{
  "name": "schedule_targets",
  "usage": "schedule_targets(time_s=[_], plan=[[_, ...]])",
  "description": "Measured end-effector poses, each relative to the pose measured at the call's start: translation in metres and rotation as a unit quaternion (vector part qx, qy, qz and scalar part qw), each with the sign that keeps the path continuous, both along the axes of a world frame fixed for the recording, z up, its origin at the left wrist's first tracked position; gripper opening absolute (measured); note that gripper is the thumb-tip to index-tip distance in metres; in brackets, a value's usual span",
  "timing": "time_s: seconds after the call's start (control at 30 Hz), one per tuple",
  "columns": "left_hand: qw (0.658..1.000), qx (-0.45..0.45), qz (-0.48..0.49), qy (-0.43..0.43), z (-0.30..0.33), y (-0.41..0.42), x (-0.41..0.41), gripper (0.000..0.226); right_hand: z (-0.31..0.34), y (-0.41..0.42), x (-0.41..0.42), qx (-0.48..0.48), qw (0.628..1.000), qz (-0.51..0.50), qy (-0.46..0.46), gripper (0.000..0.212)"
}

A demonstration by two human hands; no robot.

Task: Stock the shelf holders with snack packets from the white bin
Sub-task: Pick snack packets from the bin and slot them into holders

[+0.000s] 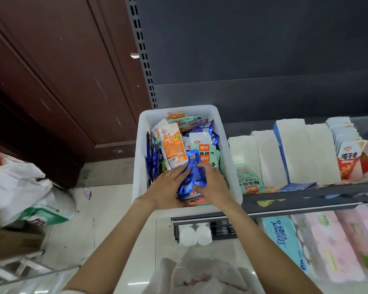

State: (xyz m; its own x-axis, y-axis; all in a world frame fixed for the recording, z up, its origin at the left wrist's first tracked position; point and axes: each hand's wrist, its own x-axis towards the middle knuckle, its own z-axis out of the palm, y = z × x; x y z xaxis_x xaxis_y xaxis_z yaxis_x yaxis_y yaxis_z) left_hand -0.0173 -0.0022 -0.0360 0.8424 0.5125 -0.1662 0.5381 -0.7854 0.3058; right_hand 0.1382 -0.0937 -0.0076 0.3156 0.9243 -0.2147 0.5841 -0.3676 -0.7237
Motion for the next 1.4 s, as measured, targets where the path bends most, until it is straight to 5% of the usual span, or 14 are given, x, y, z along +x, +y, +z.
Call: schedule_targets(time_s=[0.13,0.33,0.47,0.57,0.73,0.87,0.97,1.2,1.4], plan=[[0.996,-0.032,0.013,-0.076,0.016,-0.002,-0.002,0.102,0.016,0.000,0.010,0.013,0.942,-0.145,0.301,0.036],[0.917,0.025,0.102,-0.385,0.053,0.005,0.009,0.020,0.067,-0.011,0.026,0.075,0.825,-0.179,0.530,0.026],[0.867,-0.190,0.204,-0.413,0.088,0.027,0.039,0.014,0.084,-0.024,0.034,0.104,0.928,-0.164,0.318,0.024],[0.860,-0.304,0.176,-0.369,0.104,0.034,0.061,0.013,0.086,-0.031,0.042,0.169,0.941,-0.222,0.193,0.024],[0.914,-0.246,0.034,-0.320,0.110,0.014,0.090,0.008,0.096,-0.053,0.055,0.215,0.955,-0.196,0.053,0.063],[0.924,-0.180,-0.016,-0.336,0.111,-0.020,0.121,0.010,0.107,-0.085,0.084,0.180,0.968,-0.156,-0.082,0.030],[0.898,-0.245,0.006,-0.365,0.108,-0.043,0.145,0.021,0.105,-0.110,0.116,0.216,0.951,-0.193,-0.111,0.014],[0.953,-0.196,0.052,-0.227,0.065,-0.076,0.212,0.026,0.073,-0.157,0.206,0.327,0.865,-0.380,-0.002,0.013],[0.965,-0.142,0.159,-0.155,0.044,-0.100,0.279,0.051,0.038,-0.143,0.251,0.296,0.908,-0.293,-0.051,0.012]])
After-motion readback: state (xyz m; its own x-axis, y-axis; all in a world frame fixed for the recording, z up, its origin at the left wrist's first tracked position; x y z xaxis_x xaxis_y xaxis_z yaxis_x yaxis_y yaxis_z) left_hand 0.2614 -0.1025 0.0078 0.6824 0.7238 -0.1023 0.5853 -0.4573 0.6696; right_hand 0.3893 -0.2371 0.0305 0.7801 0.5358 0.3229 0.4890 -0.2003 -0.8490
